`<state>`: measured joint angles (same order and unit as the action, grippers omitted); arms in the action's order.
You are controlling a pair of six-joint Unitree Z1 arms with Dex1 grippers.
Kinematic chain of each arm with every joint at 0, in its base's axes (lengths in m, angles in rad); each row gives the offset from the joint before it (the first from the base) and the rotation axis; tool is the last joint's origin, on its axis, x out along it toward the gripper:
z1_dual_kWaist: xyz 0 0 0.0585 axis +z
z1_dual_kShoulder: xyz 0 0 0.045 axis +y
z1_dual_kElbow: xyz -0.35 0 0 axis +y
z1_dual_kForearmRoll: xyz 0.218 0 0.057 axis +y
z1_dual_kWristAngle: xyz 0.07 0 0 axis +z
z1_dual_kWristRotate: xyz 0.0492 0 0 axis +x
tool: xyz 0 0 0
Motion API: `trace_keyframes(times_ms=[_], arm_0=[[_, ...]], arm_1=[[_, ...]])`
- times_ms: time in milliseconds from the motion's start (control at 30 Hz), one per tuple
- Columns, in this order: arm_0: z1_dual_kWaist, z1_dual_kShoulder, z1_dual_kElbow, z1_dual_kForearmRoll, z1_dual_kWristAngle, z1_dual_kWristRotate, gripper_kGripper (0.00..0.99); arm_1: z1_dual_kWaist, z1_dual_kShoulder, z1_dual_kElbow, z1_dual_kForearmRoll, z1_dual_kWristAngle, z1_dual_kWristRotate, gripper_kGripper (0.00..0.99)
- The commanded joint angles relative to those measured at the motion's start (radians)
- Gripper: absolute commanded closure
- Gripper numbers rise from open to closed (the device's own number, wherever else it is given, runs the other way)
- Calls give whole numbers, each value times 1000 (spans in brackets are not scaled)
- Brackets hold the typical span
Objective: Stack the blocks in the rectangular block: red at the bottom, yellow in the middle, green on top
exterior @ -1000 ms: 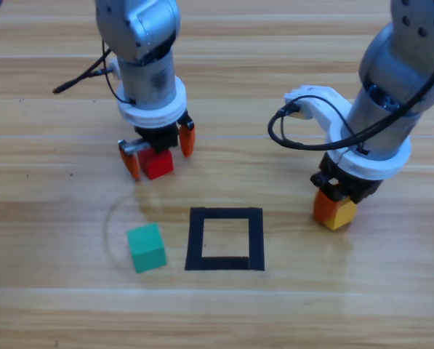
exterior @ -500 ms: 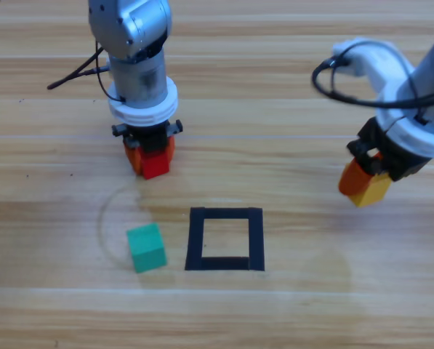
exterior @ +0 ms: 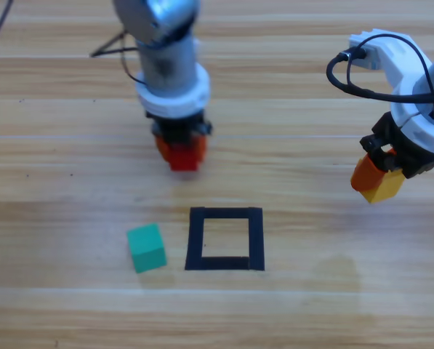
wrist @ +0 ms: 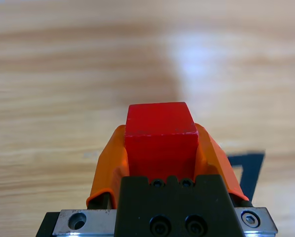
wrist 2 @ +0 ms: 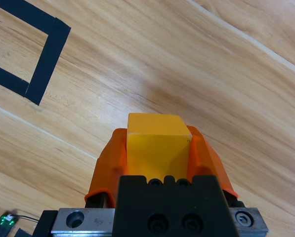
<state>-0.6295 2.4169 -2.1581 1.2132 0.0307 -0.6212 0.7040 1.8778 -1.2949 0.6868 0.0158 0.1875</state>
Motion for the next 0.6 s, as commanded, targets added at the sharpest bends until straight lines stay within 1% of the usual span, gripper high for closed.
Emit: trace_keyframes(times_ms=[33, 133, 233, 333, 600], arm_0=[[-184, 5, 46, 6, -31, 71, 990], [-222, -9, 56, 6, -29, 69, 990], [-242, -21, 53, 6, -18, 23, 990], [-248, -36, 63, 6, 9, -63, 990], [-248, -45, 116, 6, 40, -284, 990]], arm_1=[[-18, 0, 26, -13, -31, 16, 990], [-18, 3, 26, -13, -33, 16, 990], [-18, 3, 25, -13, -31, 16, 990], [-18, 3, 25, -13, -33, 16, 990], [-18, 11, 23, -13, -30, 15, 990]])
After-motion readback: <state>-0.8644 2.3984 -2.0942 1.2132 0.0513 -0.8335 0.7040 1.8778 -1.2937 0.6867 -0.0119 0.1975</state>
